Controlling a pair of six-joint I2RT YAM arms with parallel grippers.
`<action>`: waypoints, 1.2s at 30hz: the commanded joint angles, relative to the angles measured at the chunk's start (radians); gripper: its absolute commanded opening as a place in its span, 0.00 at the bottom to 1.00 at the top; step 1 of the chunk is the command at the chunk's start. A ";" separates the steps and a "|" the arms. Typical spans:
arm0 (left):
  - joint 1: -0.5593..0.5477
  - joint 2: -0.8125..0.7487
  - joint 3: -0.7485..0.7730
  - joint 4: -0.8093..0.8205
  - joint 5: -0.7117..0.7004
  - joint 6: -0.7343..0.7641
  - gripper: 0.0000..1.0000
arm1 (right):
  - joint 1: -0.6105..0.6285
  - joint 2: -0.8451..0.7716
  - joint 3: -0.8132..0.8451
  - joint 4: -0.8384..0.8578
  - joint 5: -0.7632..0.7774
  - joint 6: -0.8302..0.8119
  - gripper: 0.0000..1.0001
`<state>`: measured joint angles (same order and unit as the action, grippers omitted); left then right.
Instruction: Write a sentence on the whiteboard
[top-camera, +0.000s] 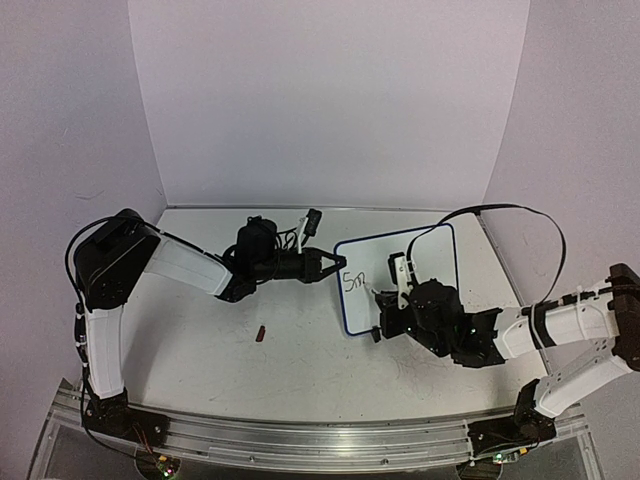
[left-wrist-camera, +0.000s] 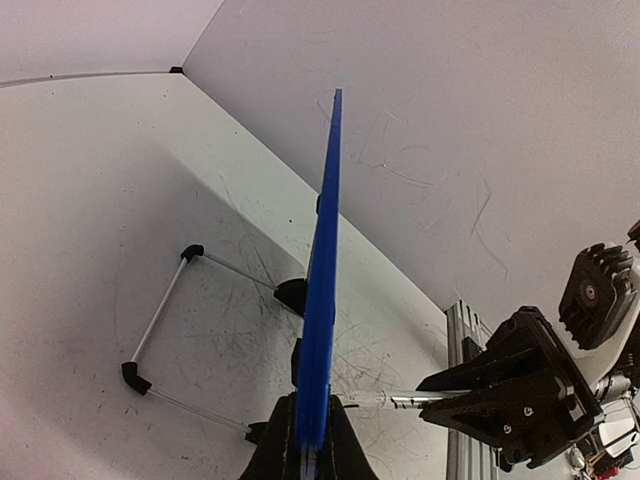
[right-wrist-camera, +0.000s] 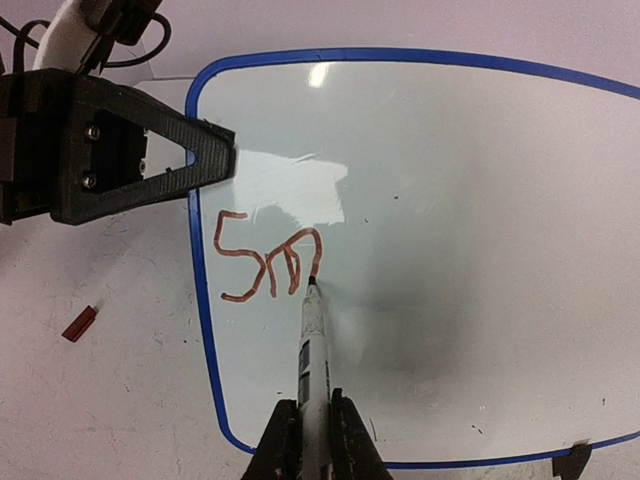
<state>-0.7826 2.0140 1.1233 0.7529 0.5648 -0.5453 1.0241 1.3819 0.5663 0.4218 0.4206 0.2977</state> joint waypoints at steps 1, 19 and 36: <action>0.002 -0.068 -0.017 -0.023 -0.001 0.004 0.00 | -0.001 -0.018 -0.013 -0.053 0.008 0.022 0.00; 0.002 -0.064 -0.011 -0.042 -0.010 -0.007 0.08 | -0.017 -0.279 -0.025 0.026 -0.060 -0.146 0.00; 0.001 -0.035 0.034 -0.045 -0.025 -0.022 0.30 | -0.021 -0.239 -0.104 0.087 -0.054 -0.132 0.00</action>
<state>-0.7845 2.0056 1.1236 0.6964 0.5468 -0.5651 1.0080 1.1300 0.4563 0.4777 0.3683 0.1594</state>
